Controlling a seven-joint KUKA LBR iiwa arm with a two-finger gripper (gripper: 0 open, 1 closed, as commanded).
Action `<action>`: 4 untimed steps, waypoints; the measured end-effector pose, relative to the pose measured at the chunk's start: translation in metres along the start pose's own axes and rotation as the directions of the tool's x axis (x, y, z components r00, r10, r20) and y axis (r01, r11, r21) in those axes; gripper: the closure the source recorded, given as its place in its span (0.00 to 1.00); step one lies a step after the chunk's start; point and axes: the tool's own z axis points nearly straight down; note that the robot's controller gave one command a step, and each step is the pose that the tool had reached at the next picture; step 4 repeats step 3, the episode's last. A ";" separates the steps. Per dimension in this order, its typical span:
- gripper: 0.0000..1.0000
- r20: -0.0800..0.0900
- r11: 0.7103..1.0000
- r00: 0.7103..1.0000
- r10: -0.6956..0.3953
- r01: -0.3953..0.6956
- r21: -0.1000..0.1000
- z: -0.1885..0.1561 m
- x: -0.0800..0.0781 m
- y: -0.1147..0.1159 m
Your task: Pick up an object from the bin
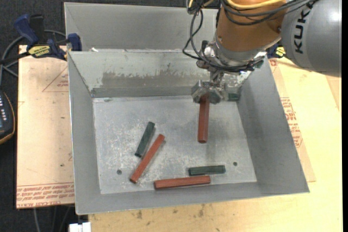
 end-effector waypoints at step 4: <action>1.00 0.005 0.679 0.679 -0.734 0.735 -0.005 -0.073 -0.022 0.077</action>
Offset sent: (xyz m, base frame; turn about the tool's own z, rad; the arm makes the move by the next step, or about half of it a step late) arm -0.0110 0.0250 0.0582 -0.4030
